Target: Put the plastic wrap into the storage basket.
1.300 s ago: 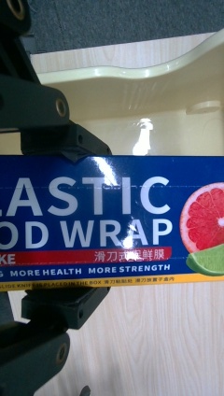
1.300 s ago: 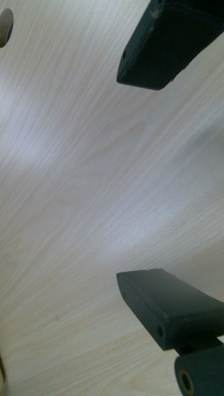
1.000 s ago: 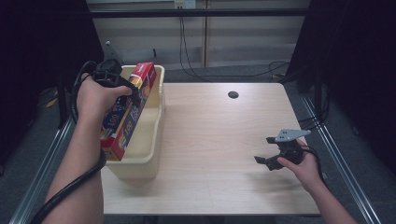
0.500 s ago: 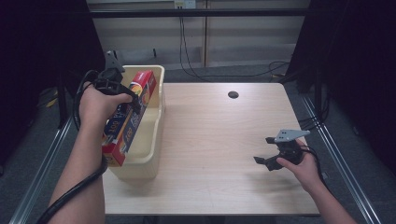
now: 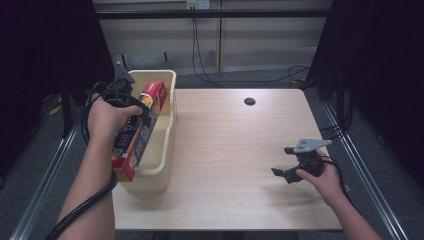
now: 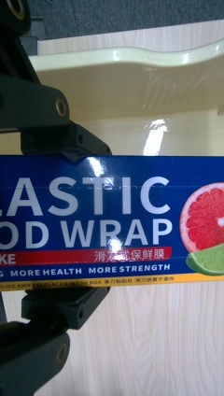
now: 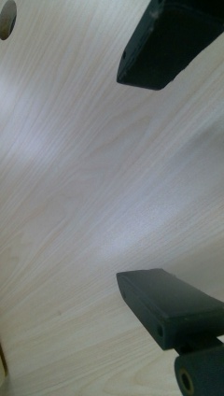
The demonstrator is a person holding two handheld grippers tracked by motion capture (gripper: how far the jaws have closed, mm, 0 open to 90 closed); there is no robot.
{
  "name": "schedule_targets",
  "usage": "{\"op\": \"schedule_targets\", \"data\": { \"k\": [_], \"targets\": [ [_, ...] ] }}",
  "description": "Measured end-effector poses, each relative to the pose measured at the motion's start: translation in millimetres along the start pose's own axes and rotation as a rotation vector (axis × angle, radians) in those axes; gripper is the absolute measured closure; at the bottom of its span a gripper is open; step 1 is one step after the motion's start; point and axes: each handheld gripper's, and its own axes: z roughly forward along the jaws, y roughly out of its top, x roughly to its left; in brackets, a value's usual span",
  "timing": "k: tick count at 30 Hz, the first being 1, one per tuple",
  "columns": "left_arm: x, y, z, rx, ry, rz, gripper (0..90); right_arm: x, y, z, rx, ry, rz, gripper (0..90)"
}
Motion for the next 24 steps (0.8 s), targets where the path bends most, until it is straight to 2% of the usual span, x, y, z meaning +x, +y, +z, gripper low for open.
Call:
{"op": "schedule_targets", "data": {
  "k": [24],
  "targets": [
    [6.7,-8.6,23.0,0.030,-0.014,-0.022,40.4,1.6,3.1,4.6,-0.001,0.000,-0.003,5.2]
  ]
}}
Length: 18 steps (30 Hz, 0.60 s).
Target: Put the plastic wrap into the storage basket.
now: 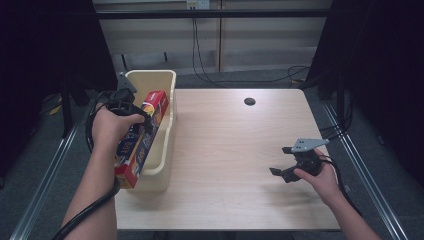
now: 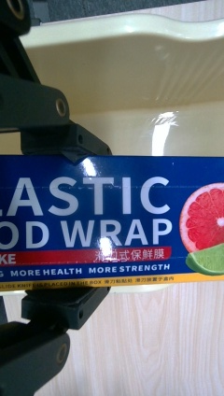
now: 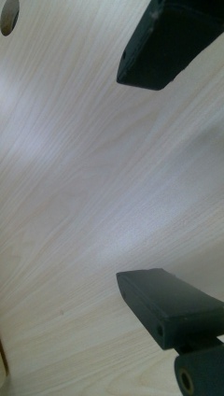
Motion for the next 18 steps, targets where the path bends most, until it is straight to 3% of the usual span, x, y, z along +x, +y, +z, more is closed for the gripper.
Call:
{"op": "schedule_targets", "data": {
  "k": [10,18],
  "targets": [
    [1.9,-1.5,10.4,0.012,0.004,-0.042,40.4,1.3,1.3,2.6,0.005,0.000,-0.006,5.2],
    [-1.8,0.8,18.9,0.019,0.006,-0.053,40.3,1.3,1.3,3.5,0.006,0.004,-0.008,5.2]
  ]
}}
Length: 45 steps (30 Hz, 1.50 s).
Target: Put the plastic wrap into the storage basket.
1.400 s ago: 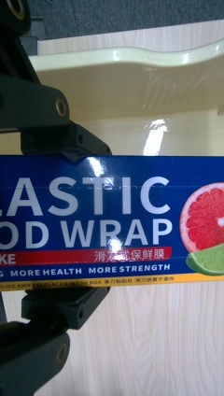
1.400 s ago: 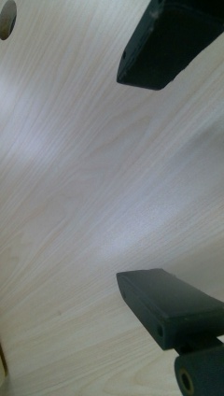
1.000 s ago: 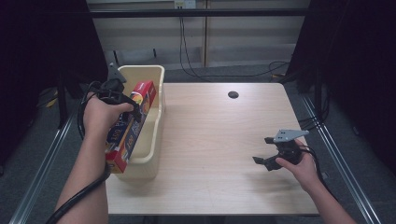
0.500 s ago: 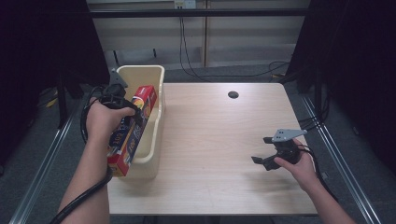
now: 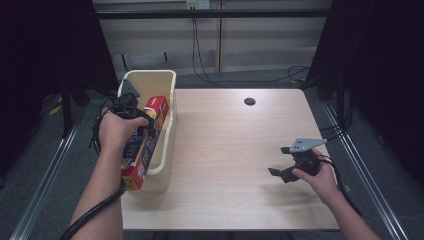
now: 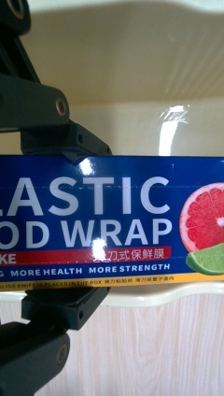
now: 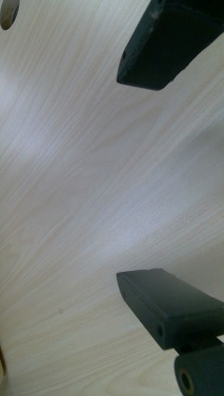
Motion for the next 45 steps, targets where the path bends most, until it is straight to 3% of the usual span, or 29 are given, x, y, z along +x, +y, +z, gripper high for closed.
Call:
{"op": "schedule_targets", "data": {
  "k": [12,36,41,43,45],
  "targets": [
    [-8.7,2.6,8.7,0.008,0.005,-0.008,40.0,-0.3,0.8,0.1,0.001,0.003,-0.002,5.2],
    [-6.6,6.2,27.7,0.027,0.033,-0.011,39.4,-0.7,1.1,0.6,0.004,0.004,-0.006,5.2],
    [-7.5,7.7,27.3,0.017,0.038,-0.016,38.4,-0.5,0.6,-0.2,0.003,0.006,-0.003,5.2],
    [-8.1,9.3,22.6,-0.017,0.023,-0.019,38.3,-0.6,-0.3,-0.7,0.004,0.003,-0.001,5.1],
    [-12.8,11.0,13.7,-0.045,0.044,0.003,38.0,-0.7,-1.3,-2.3,0.004,-0.002,-0.002,5.2]
  ]
}}
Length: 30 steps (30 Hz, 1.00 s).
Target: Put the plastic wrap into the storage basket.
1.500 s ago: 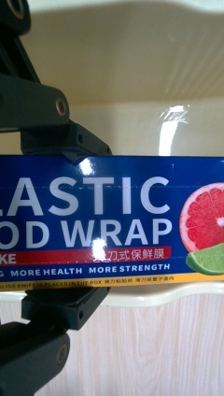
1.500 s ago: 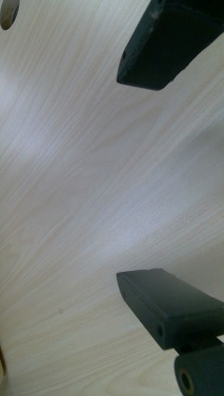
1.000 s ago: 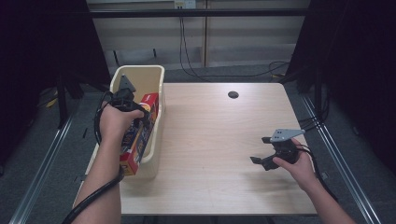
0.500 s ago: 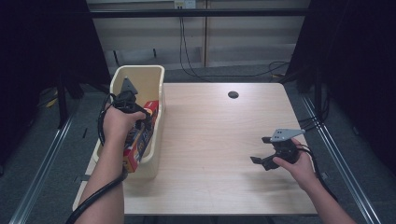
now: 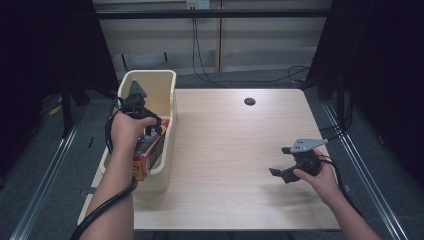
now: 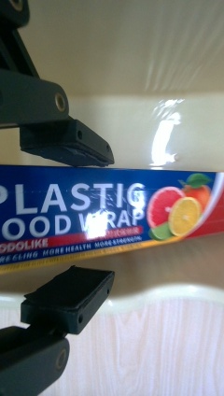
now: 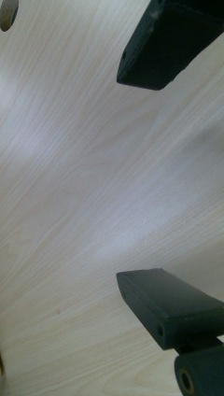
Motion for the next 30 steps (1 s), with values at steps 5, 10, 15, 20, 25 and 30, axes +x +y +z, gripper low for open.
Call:
{"op": "schedule_targets", "data": {
  "k": [5,10,15,20,25,30],
  "targets": [
    [-12.2,3.7,-15.8,-0.024,-0.027,0.053,35.6,-0.3,-0.6,-3.1,-0.008,-0.003,0.001,5.2],
    [-21.3,5.6,-24.5,-0.058,-0.054,0.065,32.9,0.6,-0.2,-4.1,-0.006,-0.003,0.004,5.2],
    [-30.2,7.2,-27.6,-0.102,-0.084,0.092,27.3,0.3,-0.1,-4.1,-0.007,0.000,0.003,5.2],
    [-36.5,8.4,-23.4,-0.124,-0.112,0.120,20.7,0.9,0.2,-4.5,-0.014,-0.011,0.002,5.2],
    [-45.8,7.9,-19.9,-0.171,-0.123,0.167,14.4,0.9,0.2,-3.2,-0.012,-0.004,0.000,5.2],
    [-57.7,8.1,-17.2,-0.181,-0.140,0.201,12.4,1.5,0.3,-3.4,-0.008,-0.004,0.000,5.3]
  ]
}}
